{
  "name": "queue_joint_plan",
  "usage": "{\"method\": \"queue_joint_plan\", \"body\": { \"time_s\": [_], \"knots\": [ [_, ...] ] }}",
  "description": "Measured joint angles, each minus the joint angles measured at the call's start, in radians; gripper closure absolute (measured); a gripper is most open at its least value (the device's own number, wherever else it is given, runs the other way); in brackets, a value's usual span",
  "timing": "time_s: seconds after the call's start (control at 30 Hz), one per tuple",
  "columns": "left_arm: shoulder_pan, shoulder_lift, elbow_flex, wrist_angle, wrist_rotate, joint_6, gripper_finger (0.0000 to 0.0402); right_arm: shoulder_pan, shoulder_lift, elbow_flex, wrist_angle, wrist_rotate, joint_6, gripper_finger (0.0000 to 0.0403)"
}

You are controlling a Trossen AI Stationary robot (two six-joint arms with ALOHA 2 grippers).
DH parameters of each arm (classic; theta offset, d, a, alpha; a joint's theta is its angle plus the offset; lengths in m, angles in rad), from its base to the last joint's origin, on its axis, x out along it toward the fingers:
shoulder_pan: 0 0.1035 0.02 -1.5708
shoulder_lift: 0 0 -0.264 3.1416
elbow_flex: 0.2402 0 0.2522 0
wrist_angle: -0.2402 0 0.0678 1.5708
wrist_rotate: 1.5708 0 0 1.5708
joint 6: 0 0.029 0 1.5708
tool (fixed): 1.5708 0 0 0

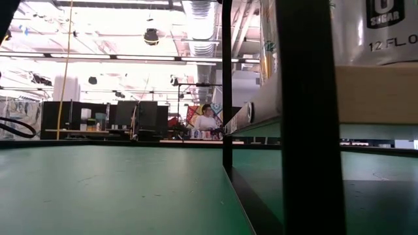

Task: Place canned beverage on shelf
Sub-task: Put the white yellow soda can on the shelf aligned with the other white yellow soda can, then return to Home Position

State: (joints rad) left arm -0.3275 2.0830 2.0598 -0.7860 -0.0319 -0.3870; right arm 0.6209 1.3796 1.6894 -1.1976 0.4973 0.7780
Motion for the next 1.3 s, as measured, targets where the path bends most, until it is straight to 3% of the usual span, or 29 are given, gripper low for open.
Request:
{"method": "queue_joint_plan", "body": {
  "time_s": [0.4, 0.63, 0.93, 1.13, 1.3],
  "knots": [
    [0.0, -0.003, 0.0, 0.106, 0.054, -0.01, 0.0074, 0.0, 0.0, 0.0, 0.0, 0.0, 0.0, 0.0381],
    [0.0, -0.016, 0.043, 0.098, 0.035, 0.045, 0.0074, 0.0, 0.0, 0.0, -0.001, -0.002, 0.0, 0.0381],
    [0.0, -0.03, 0.297, -0.111, -0.147, 0.223, 0.0074, -0.011, -0.006, 0.0, -0.002, -0.001, 0.0, 0.0381],
    [-0.004, -0.218, 0.208, -0.177, -0.336, 0.317, 0.0079, -0.058, -0.035, 0.0, 0.01, 0.0, -0.017, 0.0381],
    [0.001, -0.418, 0.054, -0.145, -0.45, 0.339, 0.0123, -0.107, -0.046, 0.0, 0.112, 0.001, -0.146, 0.0381]
  ]
}}
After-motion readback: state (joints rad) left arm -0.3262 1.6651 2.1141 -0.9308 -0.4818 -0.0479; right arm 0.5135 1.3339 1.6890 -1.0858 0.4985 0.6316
